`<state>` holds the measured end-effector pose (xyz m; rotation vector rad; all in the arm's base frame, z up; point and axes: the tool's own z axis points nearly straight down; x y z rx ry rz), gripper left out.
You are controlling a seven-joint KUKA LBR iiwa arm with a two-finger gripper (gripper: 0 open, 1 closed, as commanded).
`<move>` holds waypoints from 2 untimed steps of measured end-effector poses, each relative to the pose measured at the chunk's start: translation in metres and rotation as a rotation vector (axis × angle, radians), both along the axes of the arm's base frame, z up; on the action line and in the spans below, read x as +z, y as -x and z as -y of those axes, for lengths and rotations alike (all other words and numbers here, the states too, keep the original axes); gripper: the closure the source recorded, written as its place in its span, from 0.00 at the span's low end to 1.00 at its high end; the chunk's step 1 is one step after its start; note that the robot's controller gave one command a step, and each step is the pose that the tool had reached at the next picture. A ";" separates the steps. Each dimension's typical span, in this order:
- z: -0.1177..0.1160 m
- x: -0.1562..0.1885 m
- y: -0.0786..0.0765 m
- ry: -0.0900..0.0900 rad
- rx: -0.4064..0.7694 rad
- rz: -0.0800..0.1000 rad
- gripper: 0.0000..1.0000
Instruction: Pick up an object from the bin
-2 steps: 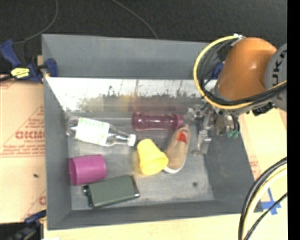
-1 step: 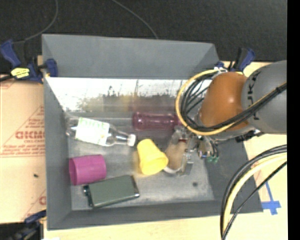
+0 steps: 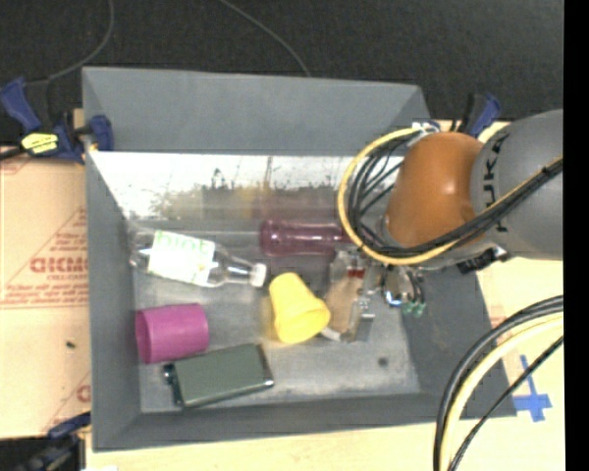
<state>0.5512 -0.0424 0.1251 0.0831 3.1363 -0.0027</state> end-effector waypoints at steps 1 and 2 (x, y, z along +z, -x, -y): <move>-0.003 0.013 -0.001 0.000 0.004 0.006 0.00; 0.044 -0.052 -0.068 0.001 0.028 -0.005 0.00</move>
Offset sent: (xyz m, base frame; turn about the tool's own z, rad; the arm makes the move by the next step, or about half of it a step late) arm 0.0661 -0.0419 -0.0551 -0.0290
